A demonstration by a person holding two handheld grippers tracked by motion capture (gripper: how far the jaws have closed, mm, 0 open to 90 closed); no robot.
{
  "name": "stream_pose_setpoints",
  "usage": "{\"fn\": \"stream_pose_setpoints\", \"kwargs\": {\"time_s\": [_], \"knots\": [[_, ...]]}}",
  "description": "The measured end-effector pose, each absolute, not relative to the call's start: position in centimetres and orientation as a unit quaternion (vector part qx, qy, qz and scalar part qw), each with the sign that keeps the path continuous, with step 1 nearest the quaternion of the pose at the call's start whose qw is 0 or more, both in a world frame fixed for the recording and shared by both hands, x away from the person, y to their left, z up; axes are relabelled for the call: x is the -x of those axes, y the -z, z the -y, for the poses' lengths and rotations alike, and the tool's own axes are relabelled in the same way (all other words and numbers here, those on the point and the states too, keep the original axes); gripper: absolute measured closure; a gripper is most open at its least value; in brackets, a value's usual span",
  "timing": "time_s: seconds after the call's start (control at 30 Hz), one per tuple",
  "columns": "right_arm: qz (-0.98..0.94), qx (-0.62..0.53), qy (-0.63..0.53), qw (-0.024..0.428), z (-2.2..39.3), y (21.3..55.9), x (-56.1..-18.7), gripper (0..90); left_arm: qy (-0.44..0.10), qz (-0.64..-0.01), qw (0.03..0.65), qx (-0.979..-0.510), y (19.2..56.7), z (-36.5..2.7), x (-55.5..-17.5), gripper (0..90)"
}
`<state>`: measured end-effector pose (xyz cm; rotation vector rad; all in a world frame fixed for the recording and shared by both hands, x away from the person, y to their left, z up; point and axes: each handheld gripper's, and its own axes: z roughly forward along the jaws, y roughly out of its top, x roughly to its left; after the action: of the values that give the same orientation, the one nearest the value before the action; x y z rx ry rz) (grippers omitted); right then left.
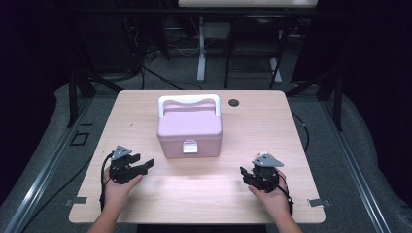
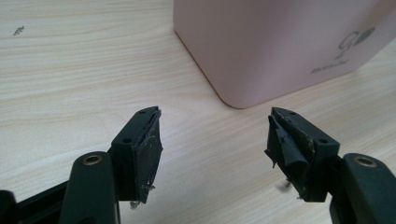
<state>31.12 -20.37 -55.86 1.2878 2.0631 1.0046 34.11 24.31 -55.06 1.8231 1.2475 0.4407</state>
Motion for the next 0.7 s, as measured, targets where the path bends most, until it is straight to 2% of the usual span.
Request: {"fn": "stream_pose_setpoints", "kwargs": {"time_s": [0.17, 0.37, 0.7], "knots": [[-0.765, -0.467, -0.365, 0.251, 20.0, 56.0, -31.2, 49.0, -0.177, -0.497, 0.437, -0.728, 55.3, -24.2, -33.8, 39.4], [-0.764, -0.472, -0.371, 0.236, 19.5, 56.0, -31.2, 52.0, -0.184, -0.491, 0.438, -0.730, 55.0, -24.1, -33.3, 39.7], [-0.754, -0.483, -0.380, 0.231, 19.7, 55.9, -31.1, 56.4, -0.190, -0.494, 0.444, -0.723, 55.0, -24.2, -33.1, 46.5]]}}
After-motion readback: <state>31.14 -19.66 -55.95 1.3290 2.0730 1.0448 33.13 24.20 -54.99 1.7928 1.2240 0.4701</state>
